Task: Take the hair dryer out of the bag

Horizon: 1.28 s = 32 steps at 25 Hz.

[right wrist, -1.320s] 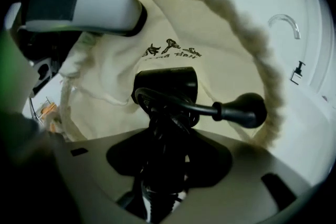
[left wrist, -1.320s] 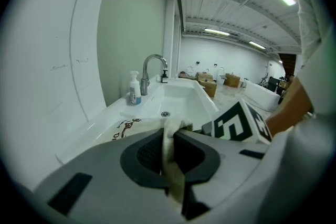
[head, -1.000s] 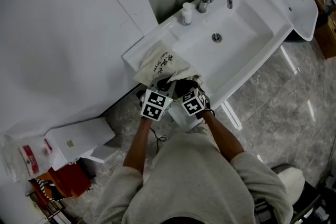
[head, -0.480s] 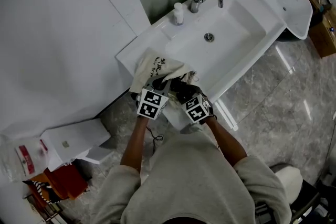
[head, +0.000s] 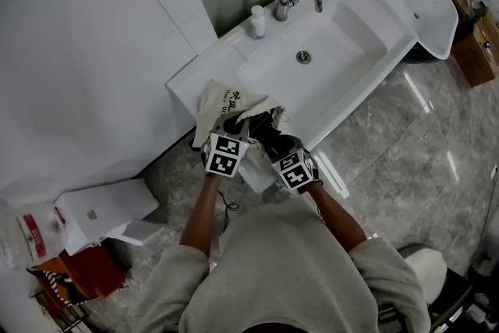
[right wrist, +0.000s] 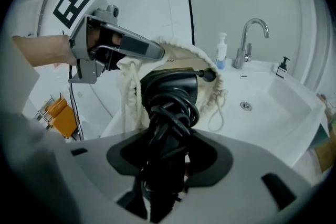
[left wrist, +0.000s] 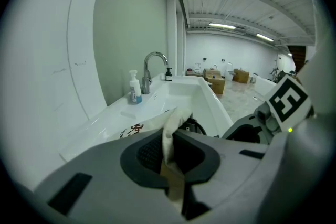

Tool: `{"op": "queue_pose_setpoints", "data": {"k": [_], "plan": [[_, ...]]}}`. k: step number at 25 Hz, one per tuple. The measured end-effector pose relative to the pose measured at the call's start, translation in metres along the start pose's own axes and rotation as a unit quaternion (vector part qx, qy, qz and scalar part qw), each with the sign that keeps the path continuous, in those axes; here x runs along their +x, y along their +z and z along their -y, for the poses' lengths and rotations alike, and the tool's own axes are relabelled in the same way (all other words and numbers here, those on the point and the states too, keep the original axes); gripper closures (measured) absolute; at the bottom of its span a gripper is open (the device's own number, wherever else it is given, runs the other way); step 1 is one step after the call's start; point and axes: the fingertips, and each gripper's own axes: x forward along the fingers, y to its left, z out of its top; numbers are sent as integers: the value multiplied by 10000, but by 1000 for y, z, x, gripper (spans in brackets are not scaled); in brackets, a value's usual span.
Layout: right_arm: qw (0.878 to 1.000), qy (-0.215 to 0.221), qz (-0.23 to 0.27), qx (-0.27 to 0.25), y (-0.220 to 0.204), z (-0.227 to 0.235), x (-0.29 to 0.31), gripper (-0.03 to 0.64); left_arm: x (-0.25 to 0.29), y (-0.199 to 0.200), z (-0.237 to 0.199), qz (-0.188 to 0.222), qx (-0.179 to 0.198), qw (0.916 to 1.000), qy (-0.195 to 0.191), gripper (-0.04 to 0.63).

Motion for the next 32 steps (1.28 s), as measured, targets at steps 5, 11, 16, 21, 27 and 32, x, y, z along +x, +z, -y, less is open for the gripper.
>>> {"op": "queue_pose_setpoints", "data": {"k": [5, 11, 16, 21, 27, 32], "plan": [[9999, -103, -62, -5, -15, 8, -14, 419, -5, -4, -1, -84, 46, 9999, 54, 571], [9998, -127, 17, -181, -23, 7, -33, 419, -8, -3, -7, -68, 140, 9996, 229, 571], [9997, -107, 90, -184, -31, 4, -45, 419, -4, -2, -11, -129, 272, 9990, 315, 571], [9995, -156, 164, -210, -30, 16, -54, 419, -9, -10, 15, -313, 886, 9955, -86, 571], [9990, 55, 329, -295, -14, 15, -62, 419, -9, -22, 23, -400, 1240, 9915, -7, 571], [9985, 226, 265, -421, -26, 6, -67, 419, -1, -20, 3, -383, 1087, 9931, 232, 571]]}}
